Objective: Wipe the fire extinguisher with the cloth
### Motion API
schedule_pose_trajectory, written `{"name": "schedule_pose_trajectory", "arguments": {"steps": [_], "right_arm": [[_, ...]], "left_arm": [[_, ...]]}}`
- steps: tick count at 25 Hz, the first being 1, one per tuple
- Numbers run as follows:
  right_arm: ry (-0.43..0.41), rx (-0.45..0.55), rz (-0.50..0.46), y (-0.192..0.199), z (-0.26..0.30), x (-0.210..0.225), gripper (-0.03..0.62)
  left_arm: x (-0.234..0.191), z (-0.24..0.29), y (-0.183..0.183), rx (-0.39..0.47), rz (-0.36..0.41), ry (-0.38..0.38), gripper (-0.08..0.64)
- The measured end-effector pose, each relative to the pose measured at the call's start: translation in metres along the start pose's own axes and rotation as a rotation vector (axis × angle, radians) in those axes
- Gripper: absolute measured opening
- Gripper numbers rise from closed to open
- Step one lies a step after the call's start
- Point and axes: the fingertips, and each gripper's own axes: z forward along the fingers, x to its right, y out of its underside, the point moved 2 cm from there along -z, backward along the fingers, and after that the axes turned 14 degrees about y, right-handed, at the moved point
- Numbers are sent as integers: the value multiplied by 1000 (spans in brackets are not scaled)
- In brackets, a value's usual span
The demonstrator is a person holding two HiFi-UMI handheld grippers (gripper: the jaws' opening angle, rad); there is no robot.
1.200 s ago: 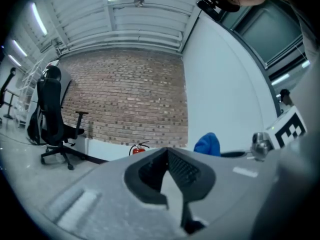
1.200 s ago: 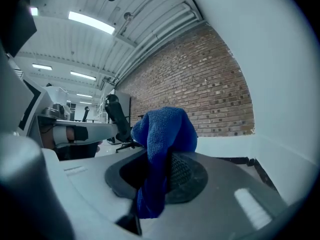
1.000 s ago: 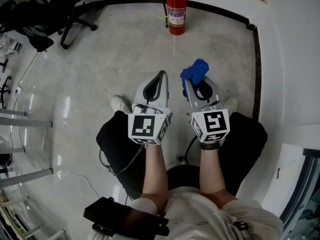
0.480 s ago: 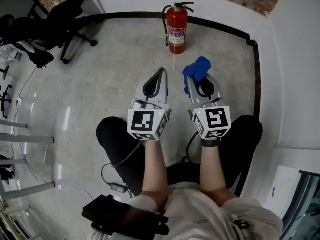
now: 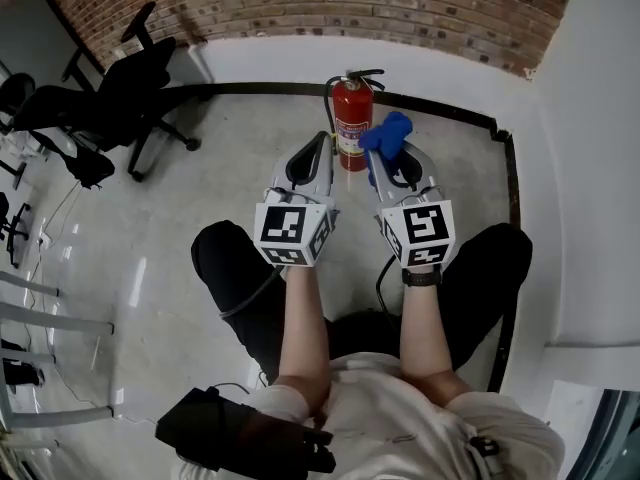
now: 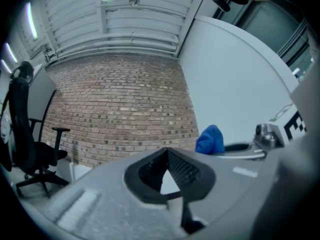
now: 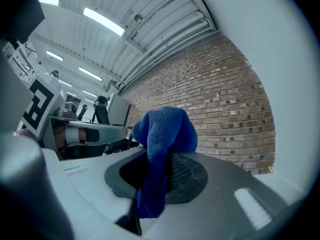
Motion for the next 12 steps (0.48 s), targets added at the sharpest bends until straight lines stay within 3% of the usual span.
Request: {"name": "schedule_pose_trajectory", "arguments": {"steps": [4, 12], "right_arm": [[-5, -46, -42, 12, 44, 11, 78], [-33, -313, -123, 96, 142, 9, 77]], "left_arm": [[-27, 34, 2, 3, 14, -2, 2], [-105, 79, 40, -15, -24, -8, 2]]}}
